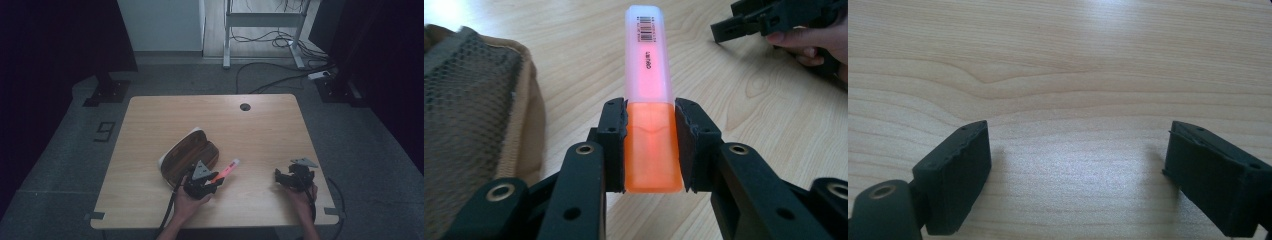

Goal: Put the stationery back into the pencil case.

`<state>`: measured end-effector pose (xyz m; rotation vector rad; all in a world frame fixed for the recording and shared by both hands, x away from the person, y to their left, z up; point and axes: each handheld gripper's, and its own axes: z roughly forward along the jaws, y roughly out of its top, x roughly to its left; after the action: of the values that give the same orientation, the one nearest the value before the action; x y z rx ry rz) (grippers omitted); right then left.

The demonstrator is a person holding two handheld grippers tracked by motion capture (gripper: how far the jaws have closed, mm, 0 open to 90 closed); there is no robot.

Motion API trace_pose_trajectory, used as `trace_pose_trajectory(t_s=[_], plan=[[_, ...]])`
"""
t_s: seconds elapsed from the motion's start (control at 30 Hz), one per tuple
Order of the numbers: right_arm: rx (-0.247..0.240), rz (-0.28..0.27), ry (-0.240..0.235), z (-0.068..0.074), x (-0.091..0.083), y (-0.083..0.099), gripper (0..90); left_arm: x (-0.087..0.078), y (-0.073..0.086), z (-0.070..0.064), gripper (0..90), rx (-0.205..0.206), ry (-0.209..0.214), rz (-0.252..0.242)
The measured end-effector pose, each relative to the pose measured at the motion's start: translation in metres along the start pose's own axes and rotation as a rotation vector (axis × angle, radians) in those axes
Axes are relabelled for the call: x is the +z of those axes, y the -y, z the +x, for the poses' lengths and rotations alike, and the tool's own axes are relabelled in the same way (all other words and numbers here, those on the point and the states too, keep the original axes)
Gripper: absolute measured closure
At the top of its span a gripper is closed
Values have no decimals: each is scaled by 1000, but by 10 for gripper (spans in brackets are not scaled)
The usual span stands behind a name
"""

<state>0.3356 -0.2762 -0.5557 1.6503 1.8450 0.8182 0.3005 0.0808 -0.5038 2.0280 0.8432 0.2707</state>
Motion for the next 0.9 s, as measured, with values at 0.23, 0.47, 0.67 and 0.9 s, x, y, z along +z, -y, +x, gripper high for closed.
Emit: trace_pose_trajectory(t_s=[0.23, 0.47, 0.67, 0.9], plan=[[0, 0, 0, 0, 0, 0, 109, -10, -1, 6, 675, -5, -11, -14], [0, 0, 0, 0, 0, 0, 109, -24, 1, 17, 675, -23, -29, -30], [-2, 0, 0, 0, 0, 0, 110, -33, 3, 25, 675, -40, -37, -44], [-1, 0, 0, 0, 0, 0, 113, -38, 5, 34, 675, -52, -59, -48]])
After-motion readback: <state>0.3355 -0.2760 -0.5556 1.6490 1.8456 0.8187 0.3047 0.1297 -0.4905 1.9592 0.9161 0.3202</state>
